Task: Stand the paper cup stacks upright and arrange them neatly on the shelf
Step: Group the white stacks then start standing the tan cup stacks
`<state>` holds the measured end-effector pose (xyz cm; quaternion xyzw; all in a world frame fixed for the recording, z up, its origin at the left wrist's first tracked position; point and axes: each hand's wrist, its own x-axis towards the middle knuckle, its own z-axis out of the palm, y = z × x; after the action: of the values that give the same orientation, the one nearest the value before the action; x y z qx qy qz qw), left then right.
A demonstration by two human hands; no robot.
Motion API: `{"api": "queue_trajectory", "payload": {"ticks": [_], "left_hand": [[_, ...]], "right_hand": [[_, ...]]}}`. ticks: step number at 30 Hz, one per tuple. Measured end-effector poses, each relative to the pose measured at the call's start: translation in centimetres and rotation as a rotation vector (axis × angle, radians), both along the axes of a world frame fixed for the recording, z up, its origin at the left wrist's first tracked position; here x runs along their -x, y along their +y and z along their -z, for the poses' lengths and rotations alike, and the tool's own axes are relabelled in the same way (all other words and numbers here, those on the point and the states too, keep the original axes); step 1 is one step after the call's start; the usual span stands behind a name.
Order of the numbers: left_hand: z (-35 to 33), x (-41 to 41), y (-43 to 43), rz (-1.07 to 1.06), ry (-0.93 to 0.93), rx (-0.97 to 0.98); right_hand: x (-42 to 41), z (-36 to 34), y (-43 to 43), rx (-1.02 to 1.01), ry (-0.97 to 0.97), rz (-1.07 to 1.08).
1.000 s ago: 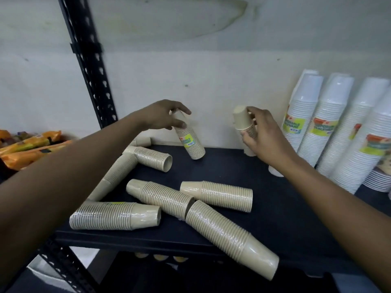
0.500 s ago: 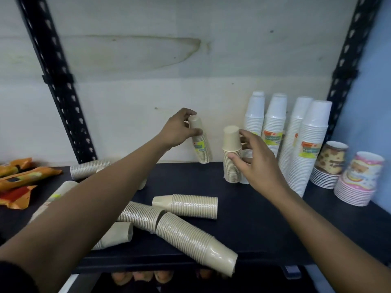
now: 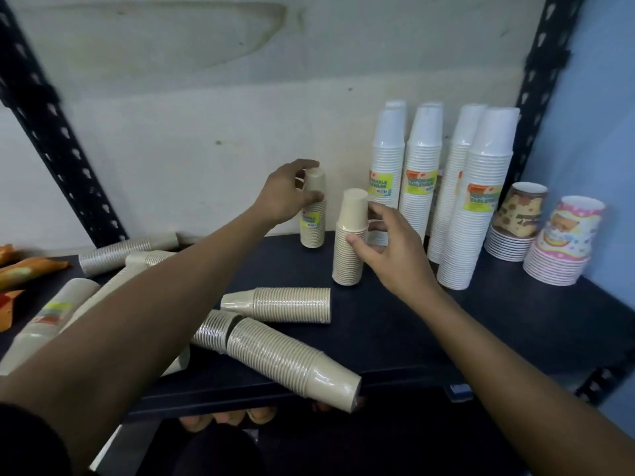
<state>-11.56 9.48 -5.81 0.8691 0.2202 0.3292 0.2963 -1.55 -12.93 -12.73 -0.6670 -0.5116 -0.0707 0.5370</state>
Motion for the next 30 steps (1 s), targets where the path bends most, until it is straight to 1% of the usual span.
{"api": "queue_trajectory", "payload": {"ticks": [4,11,15,20,22,25,27,30], "left_hand": [[1.0,0.4,0.6,-0.026,-0.014,0.013],[1.6,0.5,1.4,-0.063,-0.012,0.049],[1.4,0.5,0.8,-0.078,0.011,0.028],[1.0,1.9,0.1,-0.097,0.038,0.062],[0.7,3.3,0.0,-0.120,0.060,0.044],[0.4,6.3,-0.2,-0.146,0.115,-0.021],[0.5,8.4,-0.6,-0.143,0.169,-0.062],[0.5,11.4,-2.1,-0.130,0.180,-0.054]], "right_hand": [[0.5,0.8,0.2,-0.002,0.037,-0.050],[0.5,0.7,0.3,0.055,0.077,-0.057],[0.5,1.0,0.3,0.063,0.118,-0.079],[0.5,0.8,0.0,0.144,0.120,-0.060],[0.6,0.7,-0.3,0.127,0.130,-0.049],[0.8,0.3,-1.0,0.076,0.023,0.009],[1.1,-0.4,-1.5,0.014,-0.030,0.040],[2.2,-2.0,-2.0,-0.110,-0.098,0.054]]}}
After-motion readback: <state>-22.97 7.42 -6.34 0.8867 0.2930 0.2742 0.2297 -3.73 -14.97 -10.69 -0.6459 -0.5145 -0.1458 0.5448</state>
